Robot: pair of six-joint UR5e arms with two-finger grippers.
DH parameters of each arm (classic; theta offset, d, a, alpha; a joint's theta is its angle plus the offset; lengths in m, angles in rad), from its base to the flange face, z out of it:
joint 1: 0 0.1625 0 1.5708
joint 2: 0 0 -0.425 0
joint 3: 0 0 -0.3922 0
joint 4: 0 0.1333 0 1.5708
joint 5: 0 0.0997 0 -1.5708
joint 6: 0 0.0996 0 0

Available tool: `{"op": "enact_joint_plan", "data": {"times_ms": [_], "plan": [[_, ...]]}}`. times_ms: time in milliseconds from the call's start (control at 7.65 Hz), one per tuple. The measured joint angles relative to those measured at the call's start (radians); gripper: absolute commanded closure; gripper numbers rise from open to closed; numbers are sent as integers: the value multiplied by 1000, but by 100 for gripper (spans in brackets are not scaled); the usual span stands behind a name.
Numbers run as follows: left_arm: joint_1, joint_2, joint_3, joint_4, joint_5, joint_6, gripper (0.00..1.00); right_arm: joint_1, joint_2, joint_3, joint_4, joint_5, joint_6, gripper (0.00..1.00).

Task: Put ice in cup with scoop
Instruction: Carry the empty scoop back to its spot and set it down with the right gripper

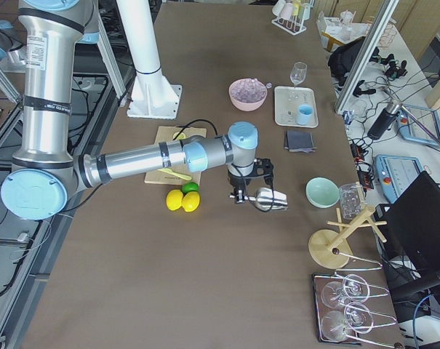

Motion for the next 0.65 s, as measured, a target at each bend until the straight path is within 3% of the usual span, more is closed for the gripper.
{"op": "enact_joint_plan", "data": {"times_ms": [262,392,654], "plan": [[-9,15,3,0,1,1,1,26,-73,-134,219,-2,10,100],[-18,18,4,-1,1,2,1,33,-84,-211,326,-1,45,1],[-30,19,7,-1,2,2,1,37,-89,-340,509,2,171,0]]}}
